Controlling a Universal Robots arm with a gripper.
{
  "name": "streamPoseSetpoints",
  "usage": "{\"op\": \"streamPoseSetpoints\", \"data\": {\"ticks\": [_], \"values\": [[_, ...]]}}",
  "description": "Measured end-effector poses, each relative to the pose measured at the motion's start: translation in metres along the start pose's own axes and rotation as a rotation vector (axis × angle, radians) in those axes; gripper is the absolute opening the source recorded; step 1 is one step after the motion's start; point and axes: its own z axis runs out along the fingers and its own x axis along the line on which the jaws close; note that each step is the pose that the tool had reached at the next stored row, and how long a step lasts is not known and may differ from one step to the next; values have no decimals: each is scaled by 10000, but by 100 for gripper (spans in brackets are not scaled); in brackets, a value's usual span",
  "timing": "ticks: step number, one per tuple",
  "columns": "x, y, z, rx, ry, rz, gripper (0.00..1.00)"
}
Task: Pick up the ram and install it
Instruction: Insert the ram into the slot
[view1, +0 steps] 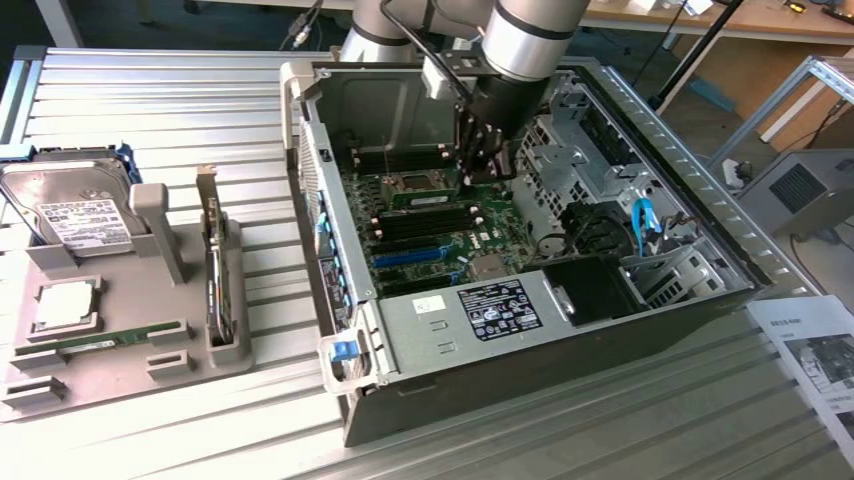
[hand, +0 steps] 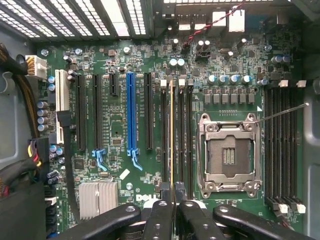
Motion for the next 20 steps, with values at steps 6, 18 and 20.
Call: {"op": "streamPoseSetpoints", "data": {"ticks": [6, 18, 20], "values": [[1, -1, 51, 0, 0, 0, 12], [10, -4, 175, 0, 0, 0, 12], [12, -4, 184, 0, 1, 0, 12]]}}
